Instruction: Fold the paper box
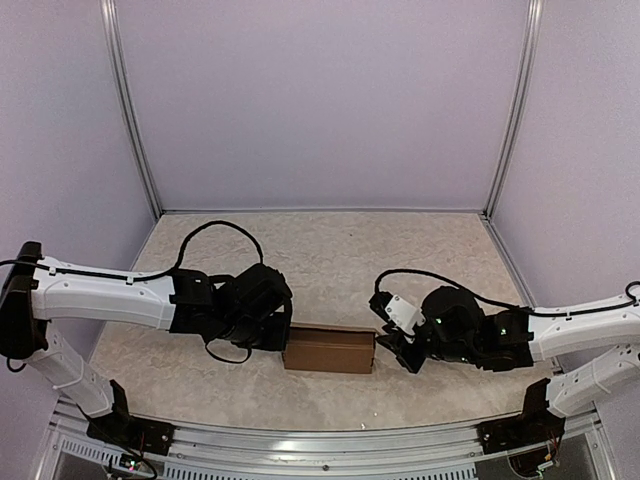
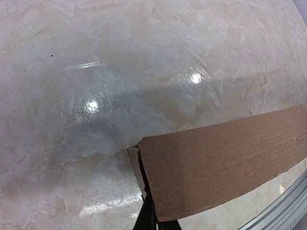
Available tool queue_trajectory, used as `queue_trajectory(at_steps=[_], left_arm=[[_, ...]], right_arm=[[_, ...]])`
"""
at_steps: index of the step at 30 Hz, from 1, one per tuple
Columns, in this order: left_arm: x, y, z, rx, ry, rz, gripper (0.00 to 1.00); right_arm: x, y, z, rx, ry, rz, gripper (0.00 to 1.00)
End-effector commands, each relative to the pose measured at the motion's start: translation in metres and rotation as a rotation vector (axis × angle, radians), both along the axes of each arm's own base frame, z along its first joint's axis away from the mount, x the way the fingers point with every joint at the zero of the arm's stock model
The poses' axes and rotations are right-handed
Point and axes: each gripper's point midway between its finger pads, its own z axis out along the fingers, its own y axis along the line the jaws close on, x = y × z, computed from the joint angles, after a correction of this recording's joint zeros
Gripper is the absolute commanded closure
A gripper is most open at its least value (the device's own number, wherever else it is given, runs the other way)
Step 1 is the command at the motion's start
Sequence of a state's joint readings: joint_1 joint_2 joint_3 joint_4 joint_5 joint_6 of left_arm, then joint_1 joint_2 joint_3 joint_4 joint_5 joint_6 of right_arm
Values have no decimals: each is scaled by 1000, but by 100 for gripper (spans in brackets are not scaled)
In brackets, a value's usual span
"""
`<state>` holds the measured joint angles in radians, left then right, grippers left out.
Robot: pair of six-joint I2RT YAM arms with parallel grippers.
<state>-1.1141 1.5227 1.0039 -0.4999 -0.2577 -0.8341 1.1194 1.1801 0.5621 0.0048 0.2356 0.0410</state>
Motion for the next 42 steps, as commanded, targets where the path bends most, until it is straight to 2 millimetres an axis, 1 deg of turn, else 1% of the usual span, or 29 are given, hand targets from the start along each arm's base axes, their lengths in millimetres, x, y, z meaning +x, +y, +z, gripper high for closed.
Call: queue_trajectory(at_steps=[1,6,9,17,18,22,23,32,35,42], left_arm=[[-15,19,-32,106,101,-11,100],[-16,18,-33,107,100,-13,100],[-18,13,-31,99,99,-23,100],[-18,10,-33,103,100,-29,100],[-18,10,-33,103,99,-29,100],[-17,11,-32,108,94,-25,100],[-17,12,-33,112,93,-24,100],[-13,16,-30,152,65,-14,100],[-12,16,-29,165,52,-14,100],[-13,13,-28,176,38,-18,100]], right_arm=[[3,-3,2,-23,-24,-24,76],[8,-9,0,-32,-36,-67,79],[9,-11,-2,-37,-35,-81,82],[14,-12,3,-35,-56,-100,86],[13,-11,2,-36,-54,-97,88],[11,-5,3,-27,-38,-75,99],[11,-4,4,-23,-33,-74,100],[5,5,19,64,45,-85,100],[4,7,20,88,91,-106,100],[2,5,14,140,216,-202,100]])
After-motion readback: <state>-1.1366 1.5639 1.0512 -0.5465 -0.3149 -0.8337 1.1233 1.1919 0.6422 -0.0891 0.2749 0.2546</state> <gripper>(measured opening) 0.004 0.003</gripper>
